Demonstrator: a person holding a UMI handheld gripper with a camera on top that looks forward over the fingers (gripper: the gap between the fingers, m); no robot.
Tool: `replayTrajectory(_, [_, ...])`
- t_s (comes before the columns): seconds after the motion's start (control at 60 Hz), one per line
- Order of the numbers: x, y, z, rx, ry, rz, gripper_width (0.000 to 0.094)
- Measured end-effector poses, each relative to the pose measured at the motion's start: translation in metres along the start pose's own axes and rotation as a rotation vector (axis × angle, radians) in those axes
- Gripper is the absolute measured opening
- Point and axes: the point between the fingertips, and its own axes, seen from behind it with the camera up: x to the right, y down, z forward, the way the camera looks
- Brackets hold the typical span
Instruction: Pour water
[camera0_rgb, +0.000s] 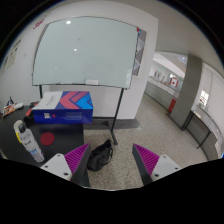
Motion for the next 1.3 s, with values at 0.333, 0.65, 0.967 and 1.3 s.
replayTrajectory(0.333, [-0.042,0.074,-0.052,-0.078,0.035,0.015,0.0839])
replayTrajectory(0.65, [-0.169,0.153,-0.098,-0.11,-0.067,0.025,0.0843])
replayTrajectory(0.967, [-0.303,0.119,-0.049,0.022,-0.192,0.045,0.0847])
replayTrajectory(1.3, [-0.33,0.048,0.036,0.19,-0.192,0.051,0.0811])
